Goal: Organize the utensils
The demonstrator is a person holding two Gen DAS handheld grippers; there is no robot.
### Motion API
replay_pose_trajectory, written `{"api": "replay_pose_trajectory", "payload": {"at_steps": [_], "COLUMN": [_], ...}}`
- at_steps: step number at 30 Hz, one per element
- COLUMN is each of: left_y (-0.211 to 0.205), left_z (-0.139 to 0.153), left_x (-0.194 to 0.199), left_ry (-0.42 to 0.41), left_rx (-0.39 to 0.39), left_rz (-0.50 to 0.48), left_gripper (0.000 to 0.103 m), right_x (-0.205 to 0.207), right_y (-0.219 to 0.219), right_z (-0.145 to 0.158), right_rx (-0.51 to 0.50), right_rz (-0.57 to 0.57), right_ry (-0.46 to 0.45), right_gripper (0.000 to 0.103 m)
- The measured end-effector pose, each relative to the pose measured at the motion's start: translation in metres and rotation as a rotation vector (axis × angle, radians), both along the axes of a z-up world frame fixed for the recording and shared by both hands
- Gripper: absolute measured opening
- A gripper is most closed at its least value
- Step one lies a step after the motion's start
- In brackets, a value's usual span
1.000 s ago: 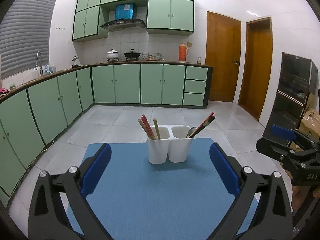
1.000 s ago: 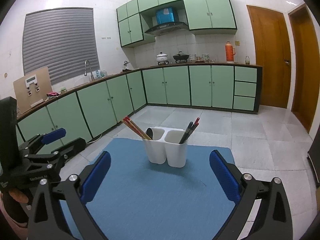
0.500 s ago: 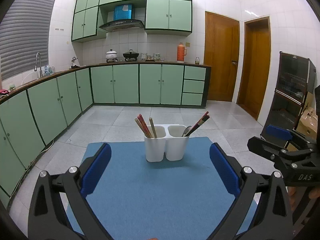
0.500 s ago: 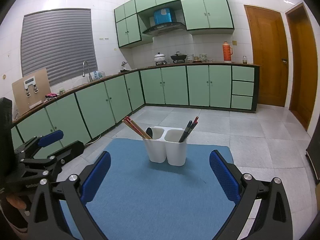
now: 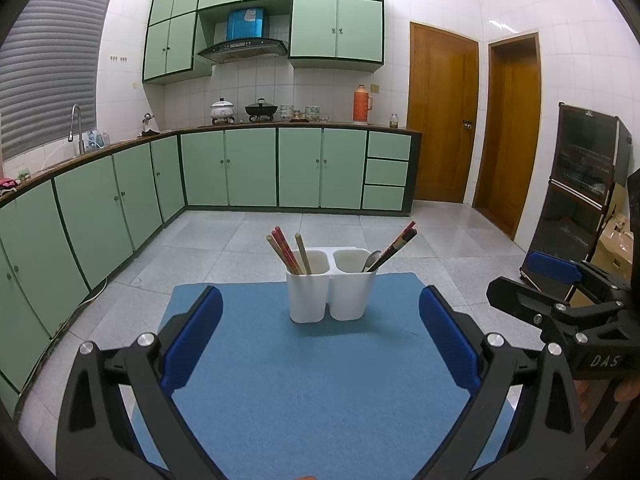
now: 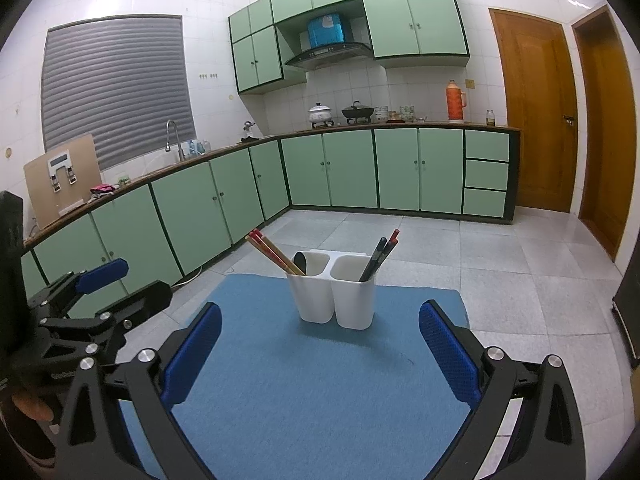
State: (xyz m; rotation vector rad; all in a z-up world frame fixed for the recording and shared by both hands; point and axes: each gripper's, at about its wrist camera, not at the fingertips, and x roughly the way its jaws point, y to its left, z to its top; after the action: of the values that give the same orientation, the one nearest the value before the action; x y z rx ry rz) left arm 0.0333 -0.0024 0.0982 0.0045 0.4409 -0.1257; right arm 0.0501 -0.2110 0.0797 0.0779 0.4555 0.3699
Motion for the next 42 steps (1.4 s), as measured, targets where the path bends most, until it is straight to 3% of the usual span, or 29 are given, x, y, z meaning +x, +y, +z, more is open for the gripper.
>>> {"api": "replay_pose_trajectory", "payload": {"at_steps": [42], "left_y": [0.0008], "left_z": [0.0001], "left_x": [-0.0006], "left_ry": [0.0], "left_rx": [0.0], "left_rz": [0.001], "left_gripper": [0.096], "right_x": [0.0007], "right_y": [0.0036], "right_z": [-0.0001], "right_rx": [0.002], "right_rz": [0.004], "right_ry": [-0.002], "right_gripper": [0.097]}}
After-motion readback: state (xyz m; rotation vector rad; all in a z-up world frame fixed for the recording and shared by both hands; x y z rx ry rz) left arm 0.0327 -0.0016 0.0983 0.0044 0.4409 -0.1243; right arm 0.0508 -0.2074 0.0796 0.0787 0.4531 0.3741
